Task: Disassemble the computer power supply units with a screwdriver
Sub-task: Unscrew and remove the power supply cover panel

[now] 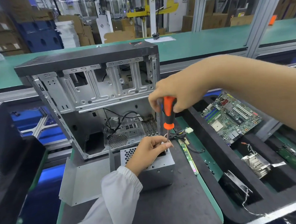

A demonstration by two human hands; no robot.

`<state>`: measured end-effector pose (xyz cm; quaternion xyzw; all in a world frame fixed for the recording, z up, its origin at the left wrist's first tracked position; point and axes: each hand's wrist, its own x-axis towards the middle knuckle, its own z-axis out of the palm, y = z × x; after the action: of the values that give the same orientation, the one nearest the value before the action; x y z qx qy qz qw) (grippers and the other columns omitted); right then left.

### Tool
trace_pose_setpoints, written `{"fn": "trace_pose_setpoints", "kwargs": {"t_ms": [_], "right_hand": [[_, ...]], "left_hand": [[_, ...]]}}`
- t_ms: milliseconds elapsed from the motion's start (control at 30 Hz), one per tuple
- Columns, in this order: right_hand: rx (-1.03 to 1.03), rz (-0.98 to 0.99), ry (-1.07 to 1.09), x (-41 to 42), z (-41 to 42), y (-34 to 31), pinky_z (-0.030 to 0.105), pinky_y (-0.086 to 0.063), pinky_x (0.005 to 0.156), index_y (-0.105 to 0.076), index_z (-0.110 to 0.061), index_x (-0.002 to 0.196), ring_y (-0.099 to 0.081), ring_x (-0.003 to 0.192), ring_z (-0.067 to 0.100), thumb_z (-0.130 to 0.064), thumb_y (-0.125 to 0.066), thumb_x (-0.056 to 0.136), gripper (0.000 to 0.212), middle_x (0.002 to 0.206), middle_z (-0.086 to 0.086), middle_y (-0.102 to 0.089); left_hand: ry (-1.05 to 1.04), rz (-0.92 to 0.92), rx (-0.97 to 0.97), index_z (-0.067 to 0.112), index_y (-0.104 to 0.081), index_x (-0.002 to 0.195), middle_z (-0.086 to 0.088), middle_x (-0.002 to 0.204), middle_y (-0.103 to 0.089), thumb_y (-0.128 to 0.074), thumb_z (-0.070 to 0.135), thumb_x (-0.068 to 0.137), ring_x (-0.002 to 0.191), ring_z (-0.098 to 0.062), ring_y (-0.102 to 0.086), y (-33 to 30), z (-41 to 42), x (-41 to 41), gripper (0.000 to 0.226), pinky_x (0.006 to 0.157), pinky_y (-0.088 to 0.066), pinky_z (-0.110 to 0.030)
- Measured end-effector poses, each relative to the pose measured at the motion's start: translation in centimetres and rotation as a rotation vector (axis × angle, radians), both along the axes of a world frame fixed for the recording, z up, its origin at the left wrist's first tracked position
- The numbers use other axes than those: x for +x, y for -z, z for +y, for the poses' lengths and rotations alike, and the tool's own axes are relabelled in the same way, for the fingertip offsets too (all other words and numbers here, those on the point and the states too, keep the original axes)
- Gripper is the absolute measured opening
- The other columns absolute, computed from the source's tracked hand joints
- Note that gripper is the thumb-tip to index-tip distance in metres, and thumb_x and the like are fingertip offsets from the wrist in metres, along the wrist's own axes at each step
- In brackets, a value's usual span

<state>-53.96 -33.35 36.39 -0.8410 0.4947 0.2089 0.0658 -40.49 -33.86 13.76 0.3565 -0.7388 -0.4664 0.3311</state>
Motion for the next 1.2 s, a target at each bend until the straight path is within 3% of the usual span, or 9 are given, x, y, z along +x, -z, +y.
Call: {"fn": "trace_pose_setpoints", "kwargs": {"t_ms": [167,333,400,567,700,800,933,1033,1200], "right_hand": [[-0.078,-0.109,0.126,0.3,0.6,0.9,0.039,-0.059,0.069,-0.05,-0.023,0.114,-0.068,0.056,0.021,-0.062,-0.06,0.08,0.053,0.089,0.004,-0.057],[-0.299,-0.082,0.198,0.3,0.1,2.1,0.031,-0.055,0.058,-0.049,-0.008,0.069,-0.064,0.042,0.021,-0.07,-0.038,0.087,0.066,0.031,0.0,-0.051],[-0.303,-0.052,0.229,0.0,-0.1,2.4,0.028,-0.05,0.053,-0.044,-0.008,0.061,-0.062,0.041,0.021,-0.069,-0.036,0.089,0.067,0.026,0.001,-0.047],[-0.385,-0.05,0.083,-0.1,0.1,3.0,0.029,-0.04,0.053,-0.045,-0.013,0.07,-0.047,0.055,0.017,-0.059,-0.046,0.092,0.051,0.063,0.002,-0.049],[-0.236,-0.059,-0.077,0.1,0.6,2.0,0.03,-0.041,0.067,-0.059,-0.023,0.095,-0.053,0.084,0.02,-0.032,-0.061,0.091,0.01,0.088,-0.004,-0.052],[-0.037,-0.088,-0.104,0.0,0.5,0.9,0.034,-0.046,0.082,-0.054,-0.034,0.118,-0.054,0.095,0.016,-0.026,-0.07,0.084,0.038,0.109,-0.01,-0.05],[-0.203,-0.17,0.065,0.2,0.7,0.9,0.032,-0.051,0.063,-0.056,-0.019,0.11,-0.068,0.068,0.017,-0.079,-0.053,0.067,0.074,0.077,-0.009,-0.06],[-0.388,-0.041,0.147,0.4,0.6,1.7,0.025,-0.039,0.044,-0.048,-0.011,0.073,-0.059,0.04,0.017,-0.079,-0.034,0.08,0.07,0.033,0.0,-0.052],[-0.114,-0.039,0.024,-0.2,0.0,0.5,0.046,-0.052,0.078,-0.052,-0.022,0.107,-0.064,0.086,0.031,-0.032,-0.056,0.093,0.018,0.097,0.01,-0.064]], "left_hand": [[0.007,-0.006,-0.01,0.006,-0.072,0.087,0.008,0.051,-0.023,-0.063,0.021,0.095,0.05,-0.01,-0.021,-0.1,0.1,0.0,0.019,0.05,-0.02,-0.019],[-0.009,0.007,-0.003,0.009,-0.073,0.088,0.004,0.054,-0.023,-0.062,0.023,0.096,0.052,-0.014,-0.022,0.2,-0.1,0.0,0.019,0.051,-0.022,-0.02],[-0.007,0.021,0.013,0.008,-0.073,0.089,0.008,0.053,-0.022,-0.063,0.022,0.095,0.051,-0.011,-0.021,0.4,-0.1,0.0,0.018,0.051,-0.021,-0.02],[0.04,0.108,0.04,0.02,-0.075,0.096,-0.014,0.059,-0.026,-0.062,0.029,0.095,0.057,-0.027,-0.025,0.1,-0.2,-0.1,0.016,0.059,-0.026,-0.019],[0.052,0.188,0.042,0.023,-0.076,0.097,0.01,0.055,-0.023,-0.062,0.035,0.095,0.054,-0.011,-0.023,0.1,-0.3,-0.6,0.019,0.056,-0.027,-0.011],[0.052,0.194,0.018,0.024,-0.076,0.089,-0.019,0.059,-0.032,-0.064,0.041,0.092,0.059,-0.027,-0.023,0.2,-0.4,-0.8,0.022,0.058,-0.024,-0.023],[0.064,0.179,-0.003,0.018,-0.075,0.085,-0.026,0.063,-0.033,-0.061,0.036,0.094,0.059,-0.024,-0.02,0.0,-0.3,-0.7,0.024,0.057,-0.02,-0.025],[0.06,0.181,0.004,0.017,-0.075,0.085,-0.014,0.06,-0.024,-0.061,0.031,0.095,0.054,-0.01,-0.021,0.2,-0.3,-0.7,0.022,0.056,-0.023,-0.02],[0.084,0.172,-0.01,0.021,-0.074,0.082,-0.026,0.061,-0.033,-0.061,0.031,0.095,0.057,-0.013,-0.022,0.0,-0.3,-0.7,0.021,0.059,-0.029,-0.011]]}}
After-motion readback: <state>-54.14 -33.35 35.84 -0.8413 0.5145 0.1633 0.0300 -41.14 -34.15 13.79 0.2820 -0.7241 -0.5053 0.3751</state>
